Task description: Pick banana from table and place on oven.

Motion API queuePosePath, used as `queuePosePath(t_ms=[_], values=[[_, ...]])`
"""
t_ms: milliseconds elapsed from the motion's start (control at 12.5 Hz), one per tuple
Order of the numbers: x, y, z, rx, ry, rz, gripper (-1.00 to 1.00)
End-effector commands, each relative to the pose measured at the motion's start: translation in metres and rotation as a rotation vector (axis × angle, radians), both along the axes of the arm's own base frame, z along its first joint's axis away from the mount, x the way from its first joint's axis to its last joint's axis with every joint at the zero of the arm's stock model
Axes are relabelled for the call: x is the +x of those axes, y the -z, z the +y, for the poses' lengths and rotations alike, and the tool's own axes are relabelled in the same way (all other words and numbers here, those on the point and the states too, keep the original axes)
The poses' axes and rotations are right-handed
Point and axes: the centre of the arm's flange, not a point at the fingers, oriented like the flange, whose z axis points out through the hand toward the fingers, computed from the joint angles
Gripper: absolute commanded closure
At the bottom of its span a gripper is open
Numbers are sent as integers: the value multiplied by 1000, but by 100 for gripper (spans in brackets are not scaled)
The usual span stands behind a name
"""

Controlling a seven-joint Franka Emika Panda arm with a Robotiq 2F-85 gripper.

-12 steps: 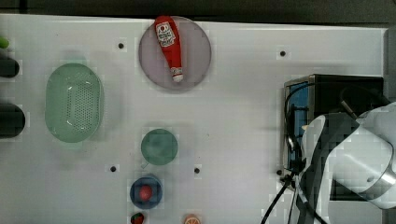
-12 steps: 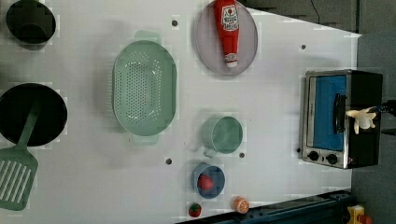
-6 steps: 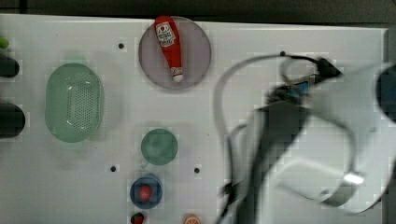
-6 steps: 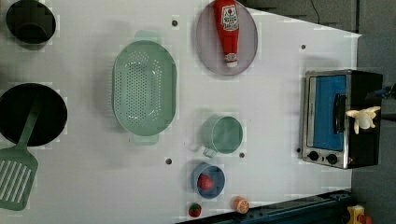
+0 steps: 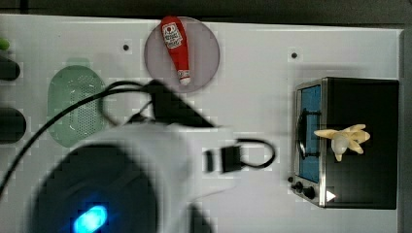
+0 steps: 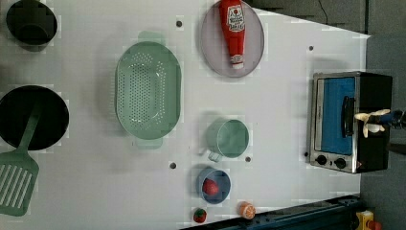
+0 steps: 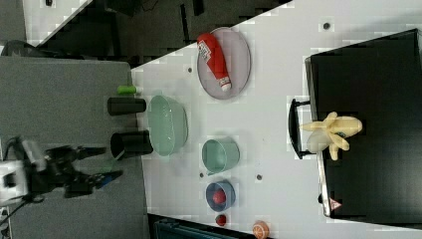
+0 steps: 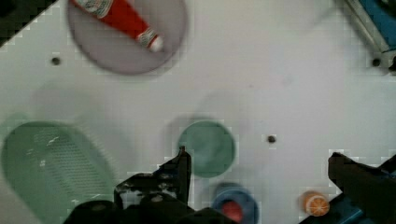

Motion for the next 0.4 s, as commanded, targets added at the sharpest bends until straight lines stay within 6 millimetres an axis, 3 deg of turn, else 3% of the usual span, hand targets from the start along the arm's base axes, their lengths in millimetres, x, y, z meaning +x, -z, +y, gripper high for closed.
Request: queuePosePath(t_ms=[80,400], values=[[6,8,-80,30,305,29,-100],[6,10,-87,33,318,32,-100]])
